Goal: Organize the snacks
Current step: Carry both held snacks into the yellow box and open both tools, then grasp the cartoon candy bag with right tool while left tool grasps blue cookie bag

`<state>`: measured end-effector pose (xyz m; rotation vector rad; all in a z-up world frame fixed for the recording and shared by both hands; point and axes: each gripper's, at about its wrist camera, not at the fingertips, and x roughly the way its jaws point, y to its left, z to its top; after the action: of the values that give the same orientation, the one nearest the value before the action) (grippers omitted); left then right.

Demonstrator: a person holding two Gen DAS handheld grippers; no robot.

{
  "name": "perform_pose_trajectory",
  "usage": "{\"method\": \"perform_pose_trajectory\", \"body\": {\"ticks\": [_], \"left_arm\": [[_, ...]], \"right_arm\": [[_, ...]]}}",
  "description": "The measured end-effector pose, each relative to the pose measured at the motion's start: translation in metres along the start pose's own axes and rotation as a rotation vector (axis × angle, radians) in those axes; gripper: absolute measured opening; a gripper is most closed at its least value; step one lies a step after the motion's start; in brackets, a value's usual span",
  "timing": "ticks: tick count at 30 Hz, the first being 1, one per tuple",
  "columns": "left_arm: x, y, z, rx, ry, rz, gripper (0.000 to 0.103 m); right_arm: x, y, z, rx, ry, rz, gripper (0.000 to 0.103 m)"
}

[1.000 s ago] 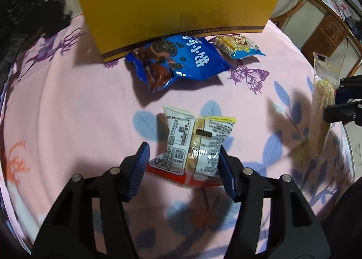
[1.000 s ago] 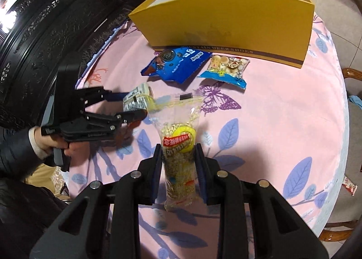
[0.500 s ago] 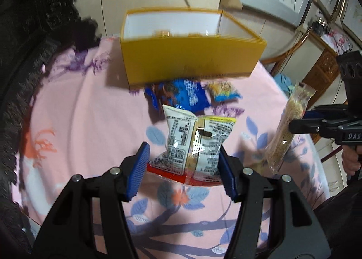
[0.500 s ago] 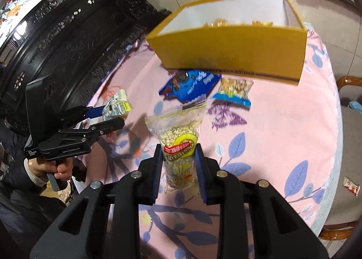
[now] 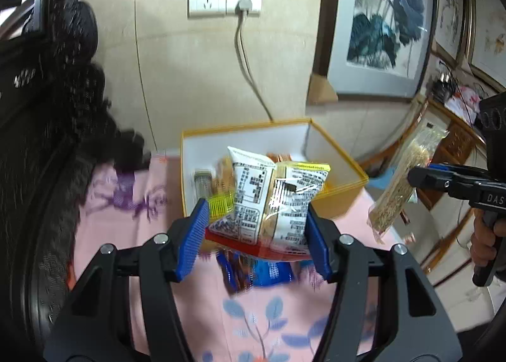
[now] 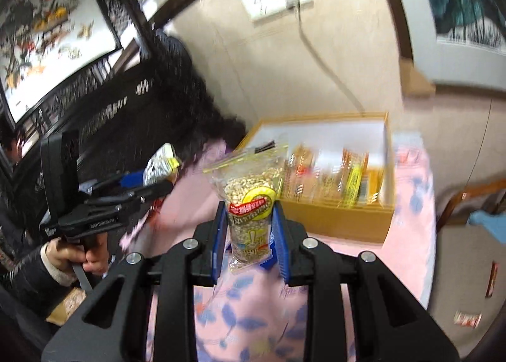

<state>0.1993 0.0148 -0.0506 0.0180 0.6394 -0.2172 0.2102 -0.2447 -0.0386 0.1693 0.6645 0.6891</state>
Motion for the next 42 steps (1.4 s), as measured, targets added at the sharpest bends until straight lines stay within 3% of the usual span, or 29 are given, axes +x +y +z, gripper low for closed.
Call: {"method": "perform_pose_trajectory", "body": {"ticks": [9,21,23,24,25,26,28,33,38,42], "left_arm": [[0.041,-0.003,0.074,-0.002,-0.033,0.056,0.06],[0.11,0.011,0.114,-0.06,0.035,0.142,0.06],[0.12,0.009,0.117,-0.046,0.058,0.166,0.076],[0.123,0.008,0.118,-0.039,0.069,0.201,0.099],[0.12,0.008,0.118,-0.036,0.049,0.279,0.101],[0.117,0.007,0.118,-0.037,0.031,0.299,0.101],[0.105,0.011,0.115,-0.061,0.009,0.277,0.101],[0.08,0.031,0.084,-0.196,0.027,0.217,0.101],[0.064,0.049,0.034,-0.29,0.081,0.229,0.101],[0.049,0.059,-0.012,-0.365,0.13,0.248,0.101]], "right_arm": [[0.022,-0.018,0.07,-0.014,-0.111,-0.065,0.028],[0.075,-0.044,0.11,-0.01,-0.11,-0.15,0.028],[0.083,-0.048,0.113,-0.016,-0.107,-0.186,0.032],[0.084,-0.048,0.114,-0.009,-0.106,-0.211,0.047],[0.083,-0.049,0.113,0.004,-0.112,-0.237,0.056],[0.076,-0.05,0.111,0.027,-0.142,-0.263,0.064],[0.066,-0.051,0.106,0.038,-0.166,-0.248,0.064],[0.048,-0.05,0.073,0.044,-0.124,-0.244,0.064],[0.046,-0.045,0.017,0.029,0.003,-0.242,0.064],[0.051,-0.048,-0.031,0.093,0.114,-0.255,0.064]]}}
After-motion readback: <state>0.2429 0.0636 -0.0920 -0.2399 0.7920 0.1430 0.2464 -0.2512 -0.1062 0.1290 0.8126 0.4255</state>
